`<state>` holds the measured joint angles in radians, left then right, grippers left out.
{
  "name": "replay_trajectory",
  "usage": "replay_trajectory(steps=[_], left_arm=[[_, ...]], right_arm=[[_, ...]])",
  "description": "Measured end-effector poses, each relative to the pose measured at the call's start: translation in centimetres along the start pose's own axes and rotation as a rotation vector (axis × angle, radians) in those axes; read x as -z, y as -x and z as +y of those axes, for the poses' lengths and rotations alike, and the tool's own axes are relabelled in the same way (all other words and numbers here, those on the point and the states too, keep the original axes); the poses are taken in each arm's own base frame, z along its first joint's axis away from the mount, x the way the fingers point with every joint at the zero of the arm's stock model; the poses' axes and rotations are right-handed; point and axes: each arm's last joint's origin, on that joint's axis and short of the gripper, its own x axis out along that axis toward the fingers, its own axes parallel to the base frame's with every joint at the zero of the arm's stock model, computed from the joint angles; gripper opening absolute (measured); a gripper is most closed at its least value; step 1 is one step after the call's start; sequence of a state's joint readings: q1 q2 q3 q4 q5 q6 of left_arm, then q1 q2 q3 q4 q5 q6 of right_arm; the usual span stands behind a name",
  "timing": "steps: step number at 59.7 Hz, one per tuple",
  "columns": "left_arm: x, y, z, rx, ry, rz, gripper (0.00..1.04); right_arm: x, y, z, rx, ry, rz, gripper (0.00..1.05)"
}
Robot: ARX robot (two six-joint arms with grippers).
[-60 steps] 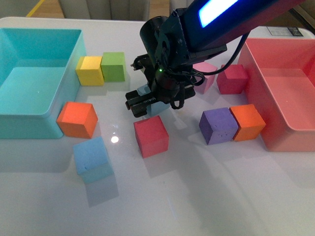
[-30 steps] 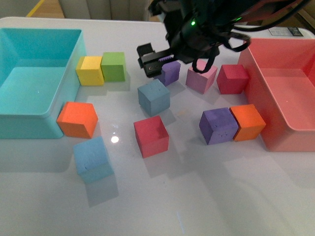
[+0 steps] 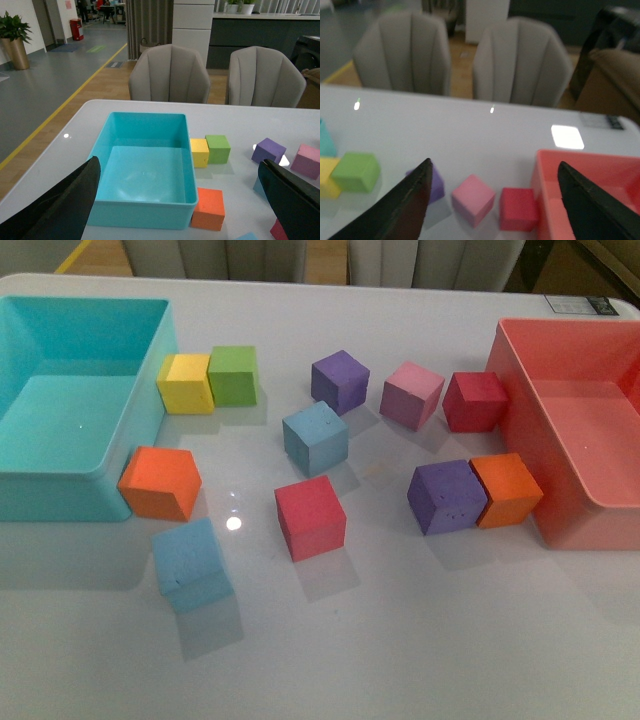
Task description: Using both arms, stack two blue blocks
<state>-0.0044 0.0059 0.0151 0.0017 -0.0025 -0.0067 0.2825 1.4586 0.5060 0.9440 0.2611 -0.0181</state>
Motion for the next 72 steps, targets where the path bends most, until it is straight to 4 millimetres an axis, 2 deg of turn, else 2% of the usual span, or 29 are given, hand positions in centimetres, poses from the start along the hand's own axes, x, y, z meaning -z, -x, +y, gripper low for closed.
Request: replay_trajectory(steps=[2, 5, 8, 16, 19, 37, 47, 72], left_arm=[[0.0, 0.0, 0.0, 0.000, 0.000, 0.000, 0.96], [0.0, 0.0, 0.0, 0.000, 0.000, 0.000, 0.96], [0.0, 0.0, 0.0, 0.002, 0.000, 0.000, 0.96], [0.0, 0.0, 0.0, 0.003, 0.000, 0.000, 0.96], [0.0, 0.0, 0.0, 0.002, 0.000, 0.000, 0.96], [0.0, 0.0, 0.0, 0.002, 0.000, 0.000, 0.96], [0.0, 0.0, 0.0, 0.002, 0.000, 0.000, 0.96], [0.0, 0.0, 0.0, 0.002, 0.000, 0.000, 0.96]], right_arm=[[0.2, 2.1, -1.6, 0.011, -0.004, 0.000, 0.50], [0.7, 4.2, -2.8, 0.026, -0.007, -0.004, 0.42], [1.1, 5.6, -3.5, 0.029, -0.009, -0.005, 0.33], [2.1, 7.6, -4.4, 0.019, -0.007, 0.010, 0.08], [2.2, 8.1, -4.6, 0.017, -0.005, 0.008, 0.02], [3.0, 10.9, -5.9, -0.004, -0.012, 0.010, 0.02], [4.2, 12.1, -6.6, 0.018, -0.014, 0.014, 0.02], [3.2, 14.0, -6.6, 0.019, -0.013, -0.018, 0.02]])
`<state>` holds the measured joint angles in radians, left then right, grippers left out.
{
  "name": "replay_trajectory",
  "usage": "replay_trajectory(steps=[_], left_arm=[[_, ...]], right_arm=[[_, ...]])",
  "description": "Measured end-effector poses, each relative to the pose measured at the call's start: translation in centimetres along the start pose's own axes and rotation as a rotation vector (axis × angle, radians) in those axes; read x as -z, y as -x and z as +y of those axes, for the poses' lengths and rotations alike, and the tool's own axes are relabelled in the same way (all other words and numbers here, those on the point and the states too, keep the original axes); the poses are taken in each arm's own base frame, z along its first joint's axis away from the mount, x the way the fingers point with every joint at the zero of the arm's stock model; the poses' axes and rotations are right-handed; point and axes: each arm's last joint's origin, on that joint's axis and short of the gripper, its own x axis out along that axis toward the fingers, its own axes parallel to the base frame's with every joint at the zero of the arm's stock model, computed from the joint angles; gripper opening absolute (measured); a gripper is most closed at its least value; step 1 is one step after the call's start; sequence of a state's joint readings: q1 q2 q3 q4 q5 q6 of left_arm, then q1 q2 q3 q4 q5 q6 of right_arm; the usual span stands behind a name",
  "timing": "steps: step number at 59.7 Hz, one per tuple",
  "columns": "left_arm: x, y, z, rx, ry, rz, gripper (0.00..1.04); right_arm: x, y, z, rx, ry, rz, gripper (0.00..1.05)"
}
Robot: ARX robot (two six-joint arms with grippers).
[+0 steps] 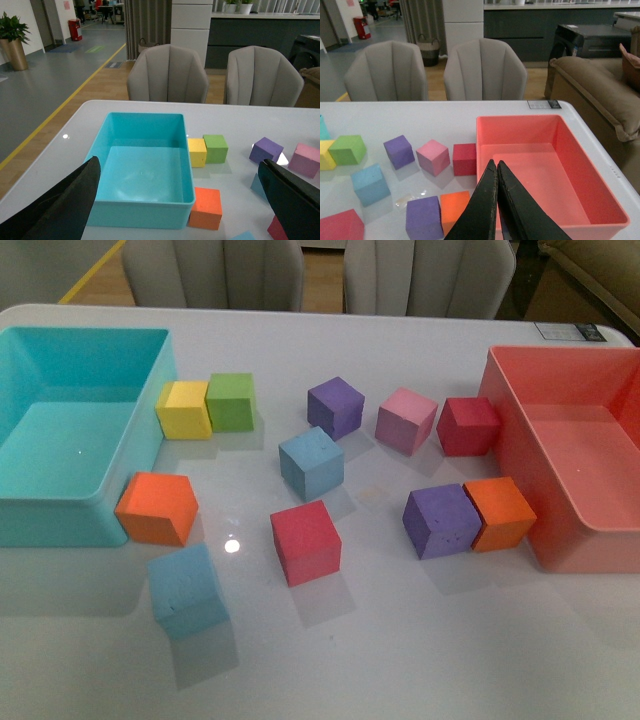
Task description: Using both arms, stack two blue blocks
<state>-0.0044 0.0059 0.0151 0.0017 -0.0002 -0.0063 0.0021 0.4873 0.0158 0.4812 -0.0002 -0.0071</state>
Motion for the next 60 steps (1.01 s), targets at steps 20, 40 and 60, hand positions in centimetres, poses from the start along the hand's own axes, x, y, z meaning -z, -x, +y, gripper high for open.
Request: replay_trajectory(steps=[20, 40, 60], left_arm=[[0.0, 0.0, 0.0, 0.000, 0.000, 0.000, 0.96], [0.0, 0.0, 0.0, 0.000, 0.000, 0.000, 0.96], [0.0, 0.0, 0.0, 0.000, 0.000, 0.000, 0.96]], right_arm=[[-0.2, 1.1, 0.0, 0.000, 0.000, -0.006, 0.02], [-0.2, 1.9, 0.0, 0.000, 0.000, -0.007, 0.02], [0.1, 3.2, 0.0, 0.001, 0.000, -0.001, 0.02]])
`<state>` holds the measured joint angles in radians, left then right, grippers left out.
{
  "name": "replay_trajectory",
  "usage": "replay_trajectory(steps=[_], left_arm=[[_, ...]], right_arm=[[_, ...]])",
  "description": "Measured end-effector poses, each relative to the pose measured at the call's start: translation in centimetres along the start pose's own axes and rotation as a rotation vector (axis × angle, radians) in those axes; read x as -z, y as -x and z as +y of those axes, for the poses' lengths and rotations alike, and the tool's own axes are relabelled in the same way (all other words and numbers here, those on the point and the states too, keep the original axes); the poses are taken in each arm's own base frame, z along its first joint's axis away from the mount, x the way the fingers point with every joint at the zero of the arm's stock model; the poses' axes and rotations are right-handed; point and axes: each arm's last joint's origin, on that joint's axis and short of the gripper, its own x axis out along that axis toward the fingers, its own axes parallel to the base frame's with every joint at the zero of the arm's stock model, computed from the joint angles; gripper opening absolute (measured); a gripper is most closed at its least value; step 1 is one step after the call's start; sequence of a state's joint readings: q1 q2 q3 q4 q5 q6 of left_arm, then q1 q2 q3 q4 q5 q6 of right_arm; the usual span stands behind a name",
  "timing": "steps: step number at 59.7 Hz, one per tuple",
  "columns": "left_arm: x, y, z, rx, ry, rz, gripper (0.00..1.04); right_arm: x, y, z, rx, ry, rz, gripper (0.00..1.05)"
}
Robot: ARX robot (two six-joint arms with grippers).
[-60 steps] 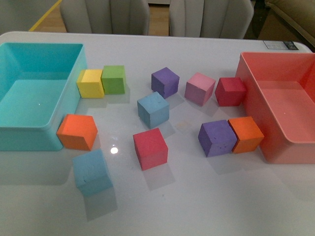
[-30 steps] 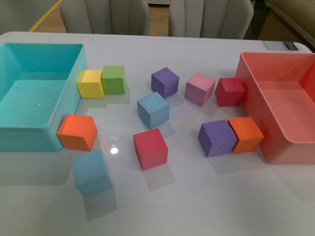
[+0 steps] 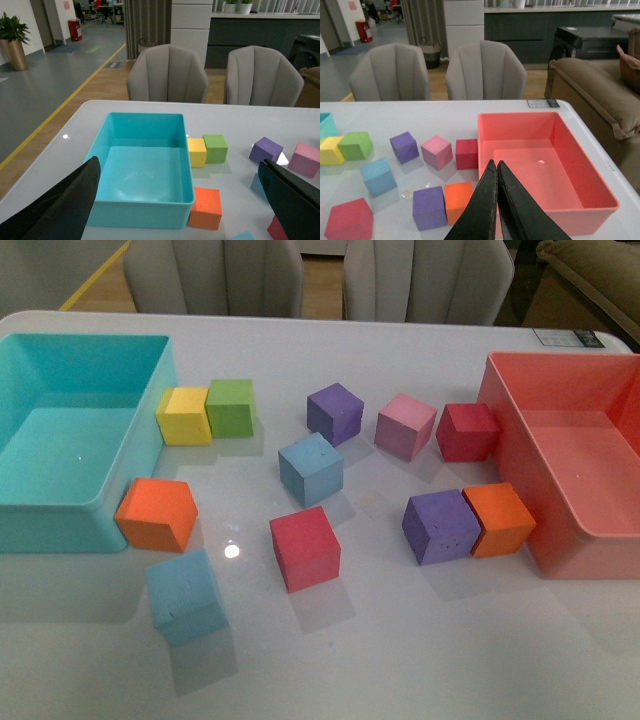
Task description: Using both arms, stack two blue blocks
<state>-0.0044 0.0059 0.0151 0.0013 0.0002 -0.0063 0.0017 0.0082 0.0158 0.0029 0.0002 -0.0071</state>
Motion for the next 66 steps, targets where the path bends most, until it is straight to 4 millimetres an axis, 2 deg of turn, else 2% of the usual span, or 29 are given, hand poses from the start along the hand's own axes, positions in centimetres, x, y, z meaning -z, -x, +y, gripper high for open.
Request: replay_trajectory(steps=[14, 30, 32, 35, 38, 45, 54, 66], left_arm=[[0.0, 0.0, 0.0, 0.000, 0.000, 0.000, 0.96], [0.0, 0.0, 0.0, -0.004, 0.002, 0.003, 0.96], [0.1, -0.1, 0.0, -0.036, 0.017, 0.084, 0.96], [0.0, -0.2, -0.2, -0.082, 0.030, 0.321, 0.96], [-0.1, -0.8, -0.6, -0.082, 0.007, 0.453, 0.96], [-0.3, -2.8, -2.3, -0.005, -0.040, 0.535, 0.96], [0.1, -5.6, -4.9, 0.055, -0.046, 0.567, 0.96], [3.3, -9.2, -7.9, 0.070, -0.039, 0.720, 0.96]], right_arm=[[0.0, 0.0, 0.0, 0.000, 0.000, 0.000, 0.03], [0.0, 0.0, 0.0, 0.000, 0.000, -0.001, 0.53], [0.0, 0.0, 0.0, 0.000, 0.000, -0.001, 0.58], [0.0, 0.0, 0.0, 0.002, 0.000, -0.001, 0.69], [0.0, 0.0, 0.0, 0.000, 0.000, -0.002, 0.78], [0.0, 0.0, 0.0, 0.000, 0.000, -0.002, 0.97], [0.0, 0.0, 0.0, 0.000, 0.000, -0.002, 0.96], [0.0, 0.0, 0.0, 0.000, 0.000, -0.002, 0.96]])
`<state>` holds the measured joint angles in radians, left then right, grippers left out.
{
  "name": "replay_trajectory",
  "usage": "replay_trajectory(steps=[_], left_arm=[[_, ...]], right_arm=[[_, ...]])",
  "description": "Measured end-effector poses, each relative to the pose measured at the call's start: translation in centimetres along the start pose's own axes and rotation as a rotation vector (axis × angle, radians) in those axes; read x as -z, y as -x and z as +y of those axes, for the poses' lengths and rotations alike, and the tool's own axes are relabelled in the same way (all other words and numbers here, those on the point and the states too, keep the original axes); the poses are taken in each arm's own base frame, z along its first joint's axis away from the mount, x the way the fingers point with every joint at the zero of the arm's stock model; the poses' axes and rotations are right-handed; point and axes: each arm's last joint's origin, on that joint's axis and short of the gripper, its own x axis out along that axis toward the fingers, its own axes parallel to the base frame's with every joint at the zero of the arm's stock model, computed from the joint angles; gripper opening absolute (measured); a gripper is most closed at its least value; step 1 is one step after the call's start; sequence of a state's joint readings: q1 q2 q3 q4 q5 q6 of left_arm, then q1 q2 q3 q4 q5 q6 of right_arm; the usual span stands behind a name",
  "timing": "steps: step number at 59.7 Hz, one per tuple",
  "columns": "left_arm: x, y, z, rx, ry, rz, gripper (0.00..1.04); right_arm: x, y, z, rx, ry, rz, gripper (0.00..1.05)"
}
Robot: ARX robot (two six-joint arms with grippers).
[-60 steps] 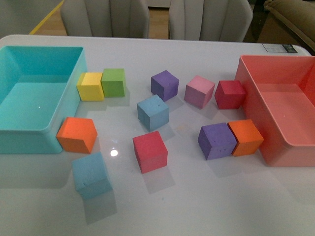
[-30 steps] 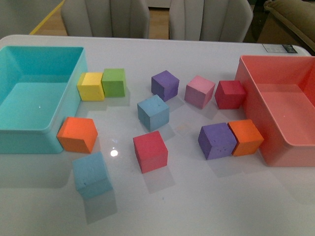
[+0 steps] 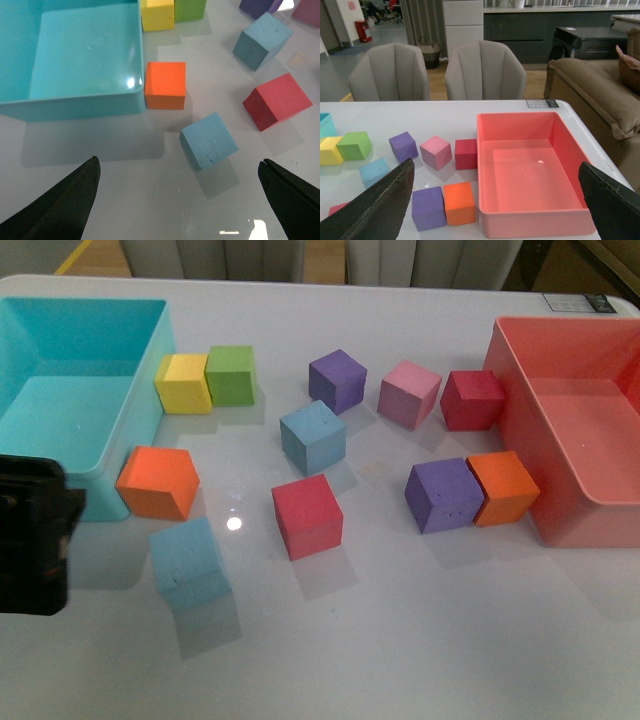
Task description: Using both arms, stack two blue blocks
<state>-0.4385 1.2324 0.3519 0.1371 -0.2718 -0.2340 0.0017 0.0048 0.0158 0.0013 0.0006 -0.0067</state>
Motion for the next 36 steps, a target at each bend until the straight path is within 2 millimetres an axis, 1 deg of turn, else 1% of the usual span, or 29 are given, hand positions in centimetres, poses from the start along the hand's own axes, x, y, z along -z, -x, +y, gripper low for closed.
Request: replay_trajectory(steps=[7, 13, 22, 36], left_arm=[[-0.3, -2.4, -1.5, 0.004, 0.012, 0.066, 0.96], [-0.1, -4.1, -1.9, -0.007, 0.027, 0.112, 0.96], [-0.1, -5.8, -1.9, -0.031, 0.039, 0.148, 0.96], [0.0, -7.9, -2.3, -0.050, 0.049, 0.198, 0.96]], right_arm=[[0.0, 0.0, 0.0, 0.000, 0.000, 0.000, 0.96], [0.0, 0.0, 0.0, 0.000, 0.000, 0.000, 0.96], [0.0, 0.0, 0.0, 0.000, 0.000, 0.000, 0.96], [0.0, 0.0, 0.0, 0.000, 0.000, 0.000, 0.96]])
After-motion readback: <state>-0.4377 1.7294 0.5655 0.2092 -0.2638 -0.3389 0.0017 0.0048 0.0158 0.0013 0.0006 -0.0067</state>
